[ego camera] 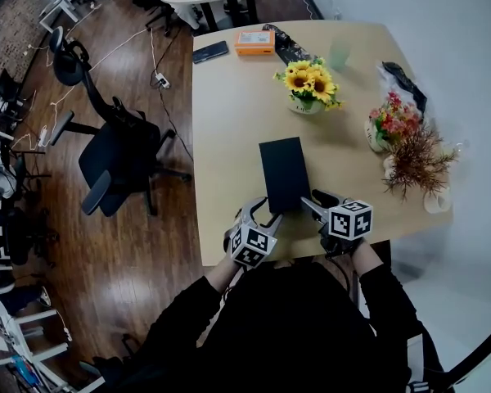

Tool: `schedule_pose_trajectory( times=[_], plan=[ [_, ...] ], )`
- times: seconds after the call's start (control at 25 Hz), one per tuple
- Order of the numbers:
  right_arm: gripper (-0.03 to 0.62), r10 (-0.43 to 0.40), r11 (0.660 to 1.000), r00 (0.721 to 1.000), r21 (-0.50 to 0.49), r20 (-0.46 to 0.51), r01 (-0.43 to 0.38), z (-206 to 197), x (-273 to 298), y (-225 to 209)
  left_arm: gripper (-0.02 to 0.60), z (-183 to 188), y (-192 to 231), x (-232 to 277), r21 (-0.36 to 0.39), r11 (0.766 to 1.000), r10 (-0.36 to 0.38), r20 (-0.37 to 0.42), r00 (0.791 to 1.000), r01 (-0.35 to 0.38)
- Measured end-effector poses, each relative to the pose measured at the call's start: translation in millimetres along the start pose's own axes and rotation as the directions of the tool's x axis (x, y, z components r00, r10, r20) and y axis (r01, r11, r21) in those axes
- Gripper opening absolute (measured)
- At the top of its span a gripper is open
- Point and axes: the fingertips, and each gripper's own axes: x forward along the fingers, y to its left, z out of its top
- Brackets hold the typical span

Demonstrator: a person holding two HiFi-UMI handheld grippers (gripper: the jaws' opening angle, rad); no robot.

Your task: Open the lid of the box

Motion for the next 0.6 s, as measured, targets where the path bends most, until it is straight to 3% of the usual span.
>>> schedule_pose_trajectory(
  times=[0.08, 0.2, 0.44, 0.52, 0.56, 0.6],
  plan=[
    [0.209, -0.052, 0.998, 0.998, -0.029, -0.040, 0.051, -4.3, 6.0, 3.8, 0.210, -1.3, -0.6, 0.4, -0.002, 1.000, 0.000, -0.001, 1.000, 0.000],
    [0.189, -0.143, 0.976, 0.989, -0.168, -0.026, 0.136, -3.6, 5.2, 9.1, 0.210, -0.4, 0.2, 0.6, -0.003, 1.000, 0.001, -0.006, 1.000, -0.001],
    [0.181, -0.238, 0.894, 0.968, -0.372, 0.081, 0.251, 0.7, 2.2, 16.4, 0.212, -0.4, 1.8, 0.2, -0.005, 1.000, 0.009, -0.022, 1.000, -0.009],
    [0.177, -0.273, 0.828, 0.957, -0.482, 0.100, 0.287, 2.5, 0.7, 20.7, 0.212, 0.5, 0.0, 1.0, 0.008, 1.000, 0.005, -0.021, 1.000, -0.005],
    [0.170, -0.281, 0.763, 0.955, -0.580, 0.097, 0.284, -1.5, 2.4, 26.6, 0.212, 1.8, -2.1, 1.9, 0.018, 1.000, -0.001, -0.020, 1.000, 0.002],
    [0.003, -0.279, 0.673, 0.956, -0.692, 0.089, 0.260, -9.1, 6.6, 37.5, 0.204, 3.6, -5.7, 3.2, 0.032, 0.999, -0.013, -0.018, 1.000, 0.013]
  ],
)
